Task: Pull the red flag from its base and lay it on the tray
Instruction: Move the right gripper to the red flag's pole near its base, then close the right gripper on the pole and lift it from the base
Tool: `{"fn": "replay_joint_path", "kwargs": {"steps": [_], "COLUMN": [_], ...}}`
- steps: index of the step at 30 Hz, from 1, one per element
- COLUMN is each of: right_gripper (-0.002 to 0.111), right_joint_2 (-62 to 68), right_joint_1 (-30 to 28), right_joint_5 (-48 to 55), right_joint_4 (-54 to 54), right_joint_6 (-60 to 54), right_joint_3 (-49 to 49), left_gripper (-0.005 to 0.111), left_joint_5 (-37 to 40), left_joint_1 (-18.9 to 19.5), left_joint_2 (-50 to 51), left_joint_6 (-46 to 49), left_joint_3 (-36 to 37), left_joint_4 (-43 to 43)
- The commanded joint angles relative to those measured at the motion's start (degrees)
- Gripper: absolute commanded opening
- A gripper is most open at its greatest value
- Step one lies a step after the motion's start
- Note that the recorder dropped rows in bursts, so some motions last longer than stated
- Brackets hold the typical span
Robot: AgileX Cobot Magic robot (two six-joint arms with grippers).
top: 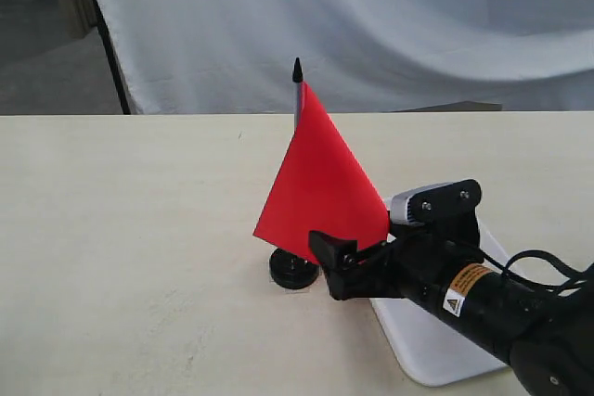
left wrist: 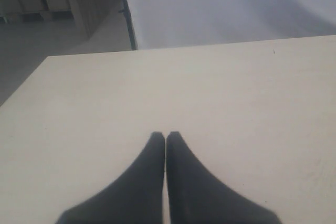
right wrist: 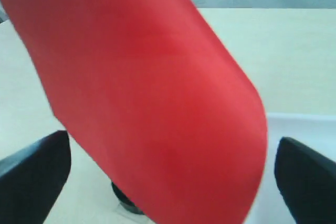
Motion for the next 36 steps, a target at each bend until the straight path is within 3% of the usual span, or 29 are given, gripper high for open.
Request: {"fn": "replay_joint_path", "kwargs": {"steps": [1,14,23,28,36], "right_gripper": [0.104,0.103,0.058,0.000,0.000], "right_joint_2": [0.3,11.8,12.9,14.2,10.6], "right_joint_1": [0.2,0.2,0.2,1.6,1.7], "right_joint_5": [1.8,2.6,1.2,-0.2,-0.8], "right_joint_4": [-3.3,-12.6,-11.9,-11.5,-10.7], "right_joint_6": [-1.0,0.4,0.4,-3.0,-2.5], "right_joint_3": [-2.8,-16.4,-18.2,-18.2,-17.4], "left_gripper": [0.001,0.001,0.001,0.001,0.001], "left_joint_5": [-0.5,-0.5,-0.5,-0.5,-0.5], "left_joint_1": [-0.1,-0.1,-0.1,-0.2,-0.2], "left_joint_2": [0.0,0.0,0.0,0.0,0.0], "left_joint_6": [-0.4,-0.4,-0.4,-0.4,-0.4], "left_joint_3": [0.1,0.1,0.1,0.1,0.1], "left_joint_4": [0.3,0.3,0.3,0.3,0.3]}}
